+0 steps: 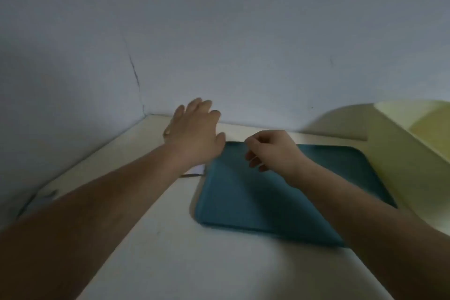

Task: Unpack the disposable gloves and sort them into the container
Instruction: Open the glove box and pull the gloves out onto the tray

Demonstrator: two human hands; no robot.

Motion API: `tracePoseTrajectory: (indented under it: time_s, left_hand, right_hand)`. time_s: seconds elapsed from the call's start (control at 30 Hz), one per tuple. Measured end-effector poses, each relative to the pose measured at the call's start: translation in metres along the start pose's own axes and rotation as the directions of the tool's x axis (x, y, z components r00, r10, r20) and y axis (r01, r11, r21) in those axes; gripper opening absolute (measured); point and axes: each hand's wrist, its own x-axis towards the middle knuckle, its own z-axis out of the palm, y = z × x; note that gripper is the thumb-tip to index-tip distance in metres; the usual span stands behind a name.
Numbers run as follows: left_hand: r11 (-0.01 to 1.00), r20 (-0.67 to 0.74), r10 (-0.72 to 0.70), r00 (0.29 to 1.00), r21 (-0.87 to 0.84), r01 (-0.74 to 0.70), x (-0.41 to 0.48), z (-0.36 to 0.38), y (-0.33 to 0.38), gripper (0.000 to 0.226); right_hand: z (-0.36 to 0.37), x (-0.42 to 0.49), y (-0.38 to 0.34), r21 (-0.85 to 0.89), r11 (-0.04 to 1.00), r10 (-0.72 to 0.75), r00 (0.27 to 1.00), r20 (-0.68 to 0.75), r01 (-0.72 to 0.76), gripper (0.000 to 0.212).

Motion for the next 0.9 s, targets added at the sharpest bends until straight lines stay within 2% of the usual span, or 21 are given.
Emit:
tracePoseTrajectory:
  time_s: [0.07, 0.13, 0.27, 0.37, 0.43, 0.5, 0.6, 0.67, 0.7, 0.73, 0.8, 0.9]
  left_hand:
    - [0.988, 0.074, -0.154, 0.985, 0.038, 0.151, -0.013, 0.000, -0.011, 0.069]
    - [0.977, 0.116, -0.215, 0.970, 0.010, 0.215, -0.024, 0.006, -0.021, 0.070]
    - [0.970, 0.093, -0.199, 0.975, -0.126, 0.210, -0.033, 0.014, -0.025, 0.066]
    - [0.942, 0.121, -0.245, 0.962, -0.207, 0.266, -0.027, 0.016, -0.027, 0.063]
    - [0.945, 0.110, -0.252, 0.961, -0.185, 0.269, -0.023, 0.019, -0.028, 0.062]
    - [0.952, 0.075, -0.243, 0.967, -0.170, 0.253, -0.021, 0.020, -0.030, 0.058]
    - [0.957, 0.028, -0.210, 0.977, -0.198, 0.212, -0.022, 0.017, -0.031, 0.054]
    - [0.981, -0.093, -0.141, 0.986, -0.149, 0.126, -0.023, 0.009, -0.026, 0.054]
    - [0.991, -0.165, -0.085, 0.983, -0.112, 0.067, -0.022, 0.005, -0.020, 0.056]
    - [0.996, -0.219, -0.024, 0.975, -0.084, 0.006, -0.021, 0.000, -0.011, 0.061]
    - [0.995, -0.251, 0.074, 0.965, -0.047, -0.089, -0.019, -0.005, 0.015, 0.076]
    - [0.979, -0.296, 0.184, 0.937, -0.027, -0.201, -0.019, 0.008, 0.049, 0.093]
  right_hand:
    - [0.007, -0.012, 0.000, 0.039, 0.999, 0.036, 0.999, 0.012, -0.036, 0.025]
    - [0.012, -0.018, 0.008, -0.061, 0.998, 0.021, 0.999, 0.032, -0.019, 0.029]
    - [0.025, -0.024, 0.015, -0.440, 0.894, 0.011, 0.976, 0.219, 0.089, 0.029]
    - [0.036, -0.020, 0.020, -0.658, 0.718, 0.002, 0.945, 0.327, 0.226, 0.035]
    - [0.041, -0.015, 0.020, -0.689, 0.680, 0.003, 0.939, 0.345, 0.251, 0.034]
    - [0.043, -0.010, 0.020, -0.673, 0.698, 0.018, 0.933, 0.359, 0.245, 0.034]
    - [0.038, -0.004, 0.017, -0.506, 0.852, -0.004, 0.967, 0.254, 0.136, 0.032]
    - [0.032, -0.003, 0.012, -0.229, 0.973, -0.018, 0.996, 0.089, 0.038, 0.040]
    - [0.028, -0.003, 0.009, -0.053, 0.999, 0.005, 1.000, 0.019, -0.004, 0.041]
    - [0.024, -0.005, 0.003, 0.126, 0.990, 0.056, 0.998, -0.005, -0.055, 0.042]
    - [0.012, -0.005, -0.006, 0.439, 0.884, 0.147, 0.987, 0.066, -0.161, 0.046]
    - [-0.004, -0.003, -0.010, 0.625, 0.748, 0.149, 0.974, 0.173, -0.225, 0.057]
